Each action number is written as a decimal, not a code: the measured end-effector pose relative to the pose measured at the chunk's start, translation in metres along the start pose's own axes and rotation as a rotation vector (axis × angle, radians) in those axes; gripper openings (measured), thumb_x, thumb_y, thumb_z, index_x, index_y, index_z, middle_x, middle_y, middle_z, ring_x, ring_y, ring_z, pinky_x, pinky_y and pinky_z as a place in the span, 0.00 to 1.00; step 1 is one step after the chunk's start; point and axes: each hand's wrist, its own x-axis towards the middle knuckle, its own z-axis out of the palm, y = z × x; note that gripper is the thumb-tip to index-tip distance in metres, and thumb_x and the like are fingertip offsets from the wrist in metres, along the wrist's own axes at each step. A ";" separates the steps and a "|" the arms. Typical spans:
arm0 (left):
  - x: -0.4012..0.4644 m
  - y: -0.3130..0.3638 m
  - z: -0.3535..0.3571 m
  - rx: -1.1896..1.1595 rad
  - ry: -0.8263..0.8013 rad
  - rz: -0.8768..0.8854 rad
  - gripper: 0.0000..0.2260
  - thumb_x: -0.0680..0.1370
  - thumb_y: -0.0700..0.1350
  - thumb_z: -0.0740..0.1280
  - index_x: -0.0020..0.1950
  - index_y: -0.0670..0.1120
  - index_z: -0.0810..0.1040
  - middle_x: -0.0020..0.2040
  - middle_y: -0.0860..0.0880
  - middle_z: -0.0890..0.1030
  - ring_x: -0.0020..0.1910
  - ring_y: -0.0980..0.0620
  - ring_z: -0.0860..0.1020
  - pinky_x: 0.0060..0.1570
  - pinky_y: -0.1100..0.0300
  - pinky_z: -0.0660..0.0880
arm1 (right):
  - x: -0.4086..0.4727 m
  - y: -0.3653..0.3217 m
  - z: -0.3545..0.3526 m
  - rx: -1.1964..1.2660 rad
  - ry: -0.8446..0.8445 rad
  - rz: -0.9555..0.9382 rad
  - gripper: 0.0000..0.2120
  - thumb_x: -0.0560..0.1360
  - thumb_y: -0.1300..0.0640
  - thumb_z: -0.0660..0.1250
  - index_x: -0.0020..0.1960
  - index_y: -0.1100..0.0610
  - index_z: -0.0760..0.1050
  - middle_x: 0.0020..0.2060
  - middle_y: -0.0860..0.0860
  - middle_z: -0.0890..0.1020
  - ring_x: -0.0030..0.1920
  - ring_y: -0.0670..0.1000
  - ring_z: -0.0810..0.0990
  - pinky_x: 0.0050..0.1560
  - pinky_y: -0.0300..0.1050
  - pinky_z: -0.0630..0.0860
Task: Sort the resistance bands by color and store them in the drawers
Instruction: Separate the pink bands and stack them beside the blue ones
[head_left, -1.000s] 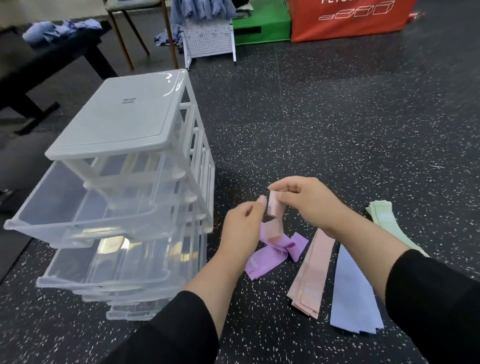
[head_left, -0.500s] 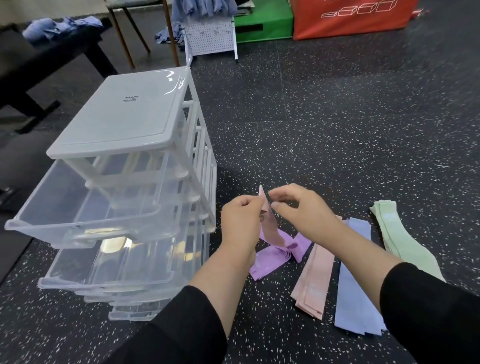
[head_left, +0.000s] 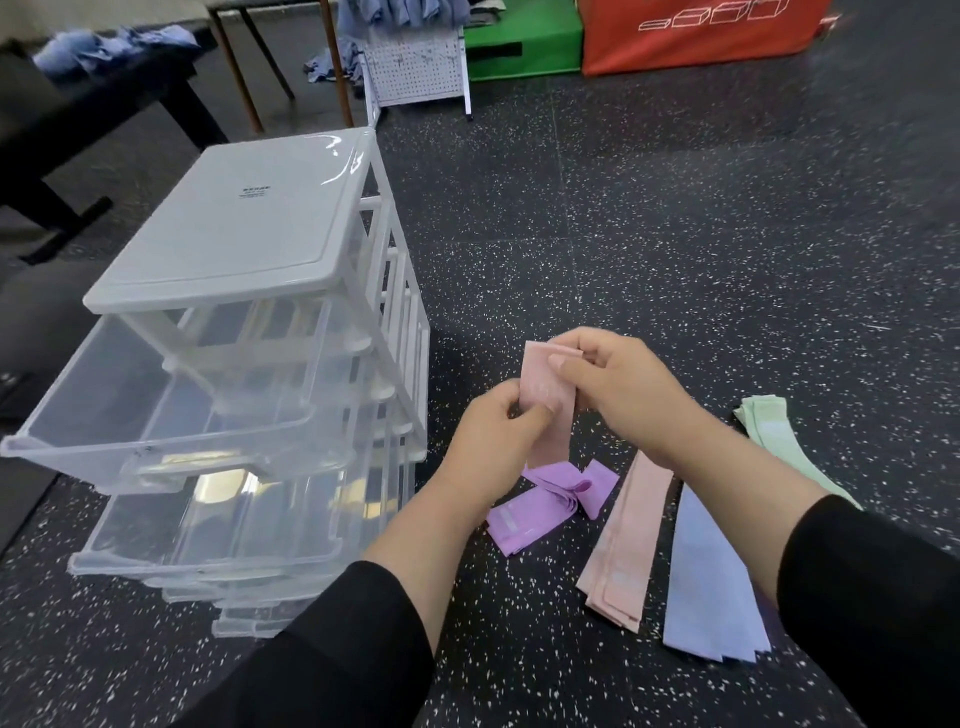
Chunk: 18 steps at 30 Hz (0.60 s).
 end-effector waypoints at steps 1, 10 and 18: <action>0.000 -0.003 0.001 -0.046 -0.007 -0.020 0.06 0.80 0.46 0.69 0.49 0.44 0.80 0.41 0.53 0.82 0.40 0.57 0.76 0.45 0.58 0.72 | 0.001 -0.003 -0.003 0.009 0.016 -0.005 0.08 0.81 0.60 0.65 0.51 0.52 0.82 0.37 0.59 0.82 0.35 0.49 0.73 0.38 0.46 0.69; -0.019 -0.047 0.025 -0.028 -0.252 -0.248 0.04 0.80 0.39 0.68 0.50 0.43 0.83 0.42 0.48 0.85 0.39 0.51 0.80 0.41 0.57 0.76 | 0.015 -0.008 -0.063 0.078 0.236 0.127 0.09 0.83 0.61 0.63 0.49 0.55 0.81 0.41 0.53 0.82 0.41 0.53 0.79 0.44 0.56 0.80; -0.027 -0.094 0.059 -0.025 -0.271 -0.387 0.14 0.75 0.31 0.64 0.53 0.46 0.84 0.47 0.47 0.87 0.44 0.51 0.83 0.51 0.52 0.80 | 0.008 0.056 -0.097 -0.160 0.284 0.335 0.08 0.80 0.63 0.66 0.47 0.53 0.80 0.42 0.54 0.83 0.38 0.51 0.82 0.36 0.45 0.85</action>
